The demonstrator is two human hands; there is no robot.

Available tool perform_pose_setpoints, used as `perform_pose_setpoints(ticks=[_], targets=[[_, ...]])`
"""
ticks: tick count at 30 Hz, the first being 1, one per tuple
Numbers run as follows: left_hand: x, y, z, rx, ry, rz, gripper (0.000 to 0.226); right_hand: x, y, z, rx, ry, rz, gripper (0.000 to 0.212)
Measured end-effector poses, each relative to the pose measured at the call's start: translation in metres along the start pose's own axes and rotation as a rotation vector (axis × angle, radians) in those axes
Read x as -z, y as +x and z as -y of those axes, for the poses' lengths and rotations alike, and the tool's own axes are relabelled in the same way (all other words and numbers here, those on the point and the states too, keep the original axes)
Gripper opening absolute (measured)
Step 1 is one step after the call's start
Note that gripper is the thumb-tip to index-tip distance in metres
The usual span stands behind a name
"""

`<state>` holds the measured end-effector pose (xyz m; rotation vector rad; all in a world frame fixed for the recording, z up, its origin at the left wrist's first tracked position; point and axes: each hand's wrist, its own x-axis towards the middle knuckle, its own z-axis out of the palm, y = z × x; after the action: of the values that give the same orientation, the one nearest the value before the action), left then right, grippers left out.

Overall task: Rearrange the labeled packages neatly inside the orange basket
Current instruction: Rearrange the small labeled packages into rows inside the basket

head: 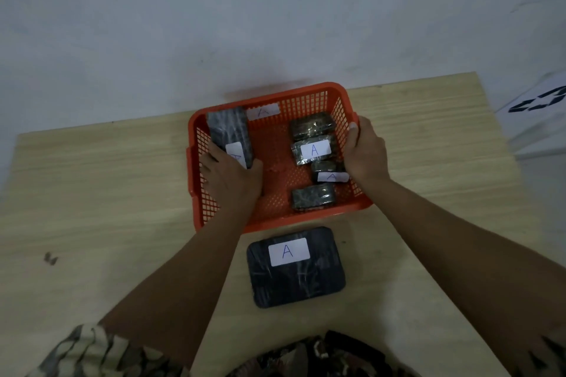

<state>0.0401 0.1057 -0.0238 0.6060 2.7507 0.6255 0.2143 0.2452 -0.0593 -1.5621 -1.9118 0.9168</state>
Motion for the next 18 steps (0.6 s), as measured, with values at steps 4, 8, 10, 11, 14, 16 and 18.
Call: perform_pose_setpoints(ticks=[4, 8, 10, 11, 14, 16, 18], targets=[[-0.001, -0.016, 0.010, -0.005, 0.084, 0.052, 0.100, 0.003, 0.000, 0.003, -0.012, 0.008, 0.024, 0.035], [-0.003, -0.021, 0.019, 0.023, 0.081, 0.090, 0.098, 0.005, -0.001, 0.004, -0.017, 0.006, 0.032, 0.035], [-0.003, -0.020, 0.021, 0.043, 0.079, 0.094, 0.099, 0.005, -0.001, 0.004, -0.010, 0.009, 0.029, 0.034], [-0.004, -0.020, 0.021, 0.053, 0.078, 0.094, 0.100, 0.006, -0.001, 0.003, -0.011, 0.007, 0.031, 0.034], [-0.006, -0.019, 0.020, 0.069, 0.063, 0.090, 0.100, 0.007, -0.001, 0.004, -0.020, 0.017, 0.042, 0.035], [-0.009, -0.018, 0.020, 0.068, 0.050, 0.092, 0.099, 0.006, -0.001, 0.004, -0.017, 0.026, 0.044, 0.034], [-0.011, -0.017, 0.021, 0.059, 0.051, 0.099, 0.097, 0.006, -0.002, 0.003, -0.013, 0.029, 0.045, 0.034]])
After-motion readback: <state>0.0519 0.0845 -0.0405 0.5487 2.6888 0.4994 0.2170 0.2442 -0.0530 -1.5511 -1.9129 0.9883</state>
